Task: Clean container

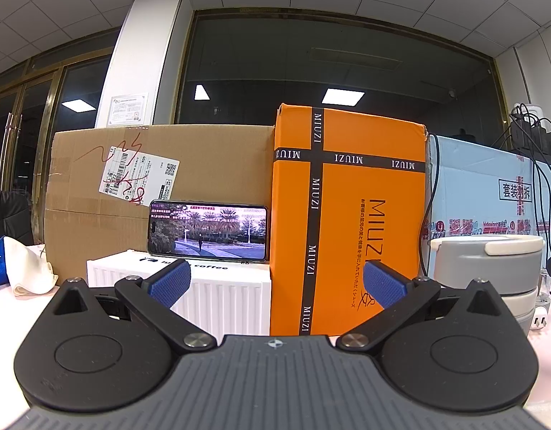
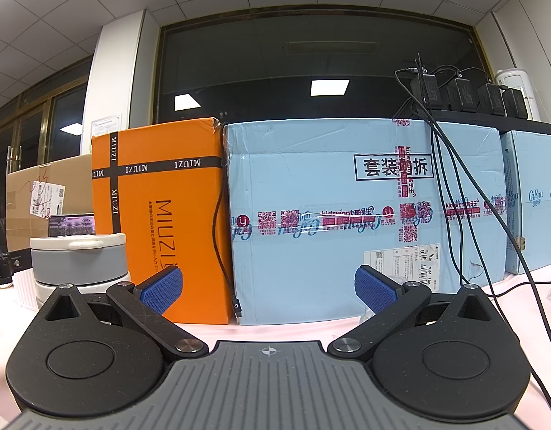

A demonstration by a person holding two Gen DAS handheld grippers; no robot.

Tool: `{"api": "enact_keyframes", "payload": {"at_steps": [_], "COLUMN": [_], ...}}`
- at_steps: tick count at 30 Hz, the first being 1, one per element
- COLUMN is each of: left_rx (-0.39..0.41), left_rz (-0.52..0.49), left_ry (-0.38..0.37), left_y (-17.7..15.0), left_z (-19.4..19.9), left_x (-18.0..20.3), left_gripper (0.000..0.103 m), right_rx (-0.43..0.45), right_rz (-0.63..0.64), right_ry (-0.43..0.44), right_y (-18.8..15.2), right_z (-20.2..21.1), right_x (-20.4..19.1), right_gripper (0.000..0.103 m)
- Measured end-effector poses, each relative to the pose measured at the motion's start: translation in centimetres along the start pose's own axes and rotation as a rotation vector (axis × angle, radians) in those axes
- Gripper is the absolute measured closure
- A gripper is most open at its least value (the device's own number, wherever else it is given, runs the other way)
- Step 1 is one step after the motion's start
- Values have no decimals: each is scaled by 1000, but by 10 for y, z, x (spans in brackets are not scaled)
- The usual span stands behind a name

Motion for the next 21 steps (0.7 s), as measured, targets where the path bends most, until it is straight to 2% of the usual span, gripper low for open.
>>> {"api": "enact_keyframes", "payload": {"at_steps": [21], "left_rx": [-1], "left_rz": [2], "left_ry": [1], "left_y": [0], "left_z": [3], "left_x": [-2], "left_gripper": [0], "right_rx": [0], "right_rz": [-1], "right_ry": [0], "right_y": [0], "right_z": [0], "right_x": [1], "right_gripper": [0]}}
Point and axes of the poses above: each gripper's, at about its wrist camera, not at the fingertips, and z roughly against the way its jaws point, x to its right, y to its top, the point moved 2 cm from there along -z, roughly the way its jaws point, and after that the axes turned 8 degrees about y, right-handed, at the moved point
